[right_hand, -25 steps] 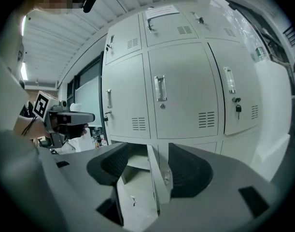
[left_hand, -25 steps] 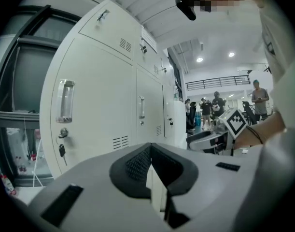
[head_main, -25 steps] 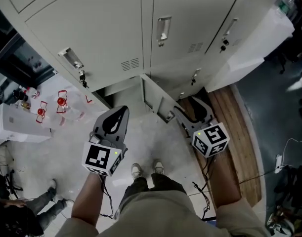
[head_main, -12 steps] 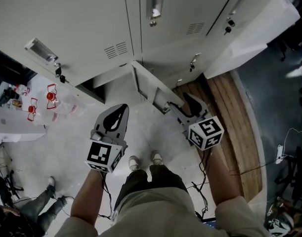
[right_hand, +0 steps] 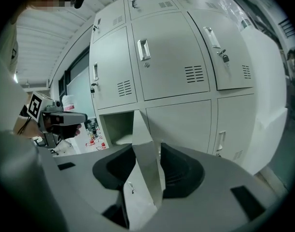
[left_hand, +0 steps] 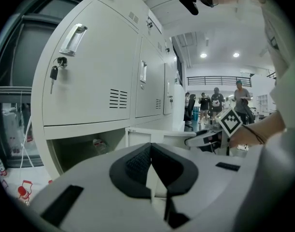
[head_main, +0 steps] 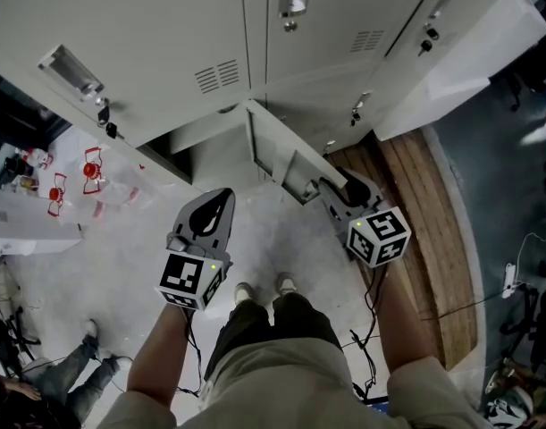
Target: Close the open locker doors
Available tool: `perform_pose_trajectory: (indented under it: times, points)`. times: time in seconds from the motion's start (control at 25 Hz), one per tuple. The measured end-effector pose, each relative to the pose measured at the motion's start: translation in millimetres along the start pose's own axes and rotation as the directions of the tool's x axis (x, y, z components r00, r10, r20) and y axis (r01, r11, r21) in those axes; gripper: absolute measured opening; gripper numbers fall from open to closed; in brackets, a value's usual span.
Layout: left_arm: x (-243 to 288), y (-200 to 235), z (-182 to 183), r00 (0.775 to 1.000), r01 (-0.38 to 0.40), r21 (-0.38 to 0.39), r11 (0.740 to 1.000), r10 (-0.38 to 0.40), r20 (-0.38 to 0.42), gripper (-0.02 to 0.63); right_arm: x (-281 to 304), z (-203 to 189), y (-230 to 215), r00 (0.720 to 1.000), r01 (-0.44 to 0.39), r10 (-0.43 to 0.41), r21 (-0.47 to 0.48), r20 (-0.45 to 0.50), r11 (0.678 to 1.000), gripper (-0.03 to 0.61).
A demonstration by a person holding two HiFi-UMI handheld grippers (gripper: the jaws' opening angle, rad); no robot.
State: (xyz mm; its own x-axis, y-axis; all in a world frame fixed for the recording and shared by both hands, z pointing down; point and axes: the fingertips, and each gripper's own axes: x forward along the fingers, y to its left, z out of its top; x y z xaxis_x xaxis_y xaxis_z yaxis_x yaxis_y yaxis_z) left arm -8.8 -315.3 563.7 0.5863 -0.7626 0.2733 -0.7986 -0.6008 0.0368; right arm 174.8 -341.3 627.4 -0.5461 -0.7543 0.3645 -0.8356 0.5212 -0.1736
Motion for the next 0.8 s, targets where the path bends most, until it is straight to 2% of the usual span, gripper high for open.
perform_pose_trajectory:
  times: [0.08,0.28,0.48,0.68,0.8]
  points:
    - [-5,2,-2,1.000,-0.003,-0.003,1.000,0.003,-0.003,0.006,-1,-2,3,1.000,0.012,-0.012,-0.003,-0.013,1.000,0.119]
    - [-25,10,2,1.000,-0.016,-0.005,1.000,0.016,0.003,0.006,-3,-8,31,0.996,-0.020,0.016,-0.044,-0.083,0.999,0.110]
    - [-57,25,5,0.998,-0.054,-0.010,0.999,0.054,0.021,0.006,-1,-8,77,0.993,-0.081,0.078,-0.028,-0.092,0.996,0.133]
    - [-97,46,-8,0.993,-0.115,-0.040,0.993,0.115,-0.004,0.006,10,-9,120,0.984,-0.144,0.147,0.032,-0.097,0.989,0.176]
    - [-123,60,-14,0.988,-0.156,-0.051,0.986,0.156,-0.006,0.006,19,-9,145,0.980,-0.165,0.167,0.034,-0.104,0.986,0.193]
